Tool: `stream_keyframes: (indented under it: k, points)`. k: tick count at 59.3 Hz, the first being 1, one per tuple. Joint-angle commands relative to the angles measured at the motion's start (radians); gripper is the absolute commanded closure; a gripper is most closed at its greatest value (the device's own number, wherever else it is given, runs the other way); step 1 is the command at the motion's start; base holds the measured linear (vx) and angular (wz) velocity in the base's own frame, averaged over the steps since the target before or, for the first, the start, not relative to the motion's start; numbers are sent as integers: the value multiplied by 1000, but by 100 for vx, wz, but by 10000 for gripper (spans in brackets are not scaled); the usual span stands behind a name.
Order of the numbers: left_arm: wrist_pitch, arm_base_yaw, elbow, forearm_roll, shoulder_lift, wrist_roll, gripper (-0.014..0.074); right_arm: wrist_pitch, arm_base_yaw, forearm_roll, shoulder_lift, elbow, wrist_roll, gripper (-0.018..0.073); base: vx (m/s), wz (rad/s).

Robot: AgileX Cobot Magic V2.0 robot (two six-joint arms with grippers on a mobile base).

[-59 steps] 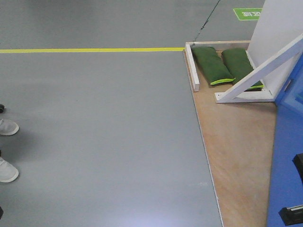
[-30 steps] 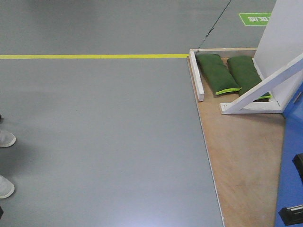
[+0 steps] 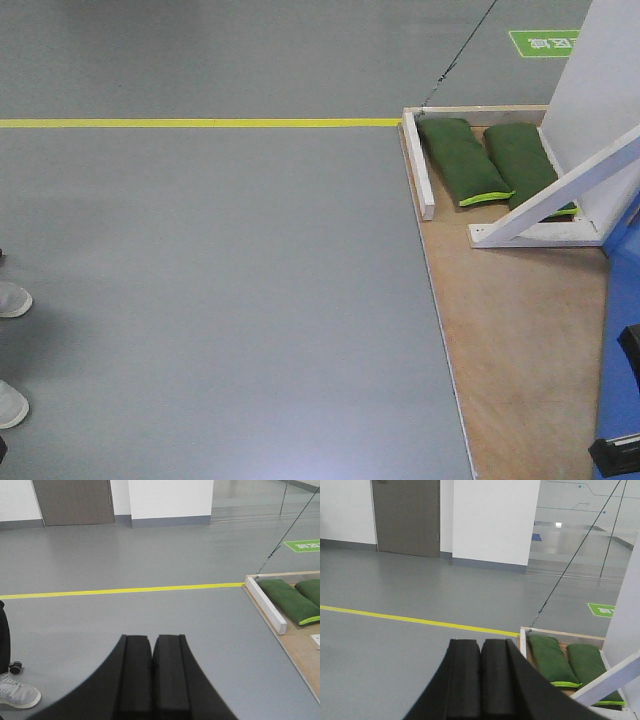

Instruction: Move to blue door and open it

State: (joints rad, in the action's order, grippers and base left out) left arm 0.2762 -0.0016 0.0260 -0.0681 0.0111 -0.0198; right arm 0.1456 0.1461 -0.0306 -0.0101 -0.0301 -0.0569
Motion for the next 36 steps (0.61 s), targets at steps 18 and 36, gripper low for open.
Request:
stream_keyframes:
  k: [18, 36]
  points:
    - [-85, -6, -26, 2, 13, -7, 524, -84, 1, -11, -15, -2, 0, 547, 0, 0]
    - [-85, -6, -26, 2, 13, -7, 524, -80, 1, -12, -15, 0, 0, 547, 0, 0]
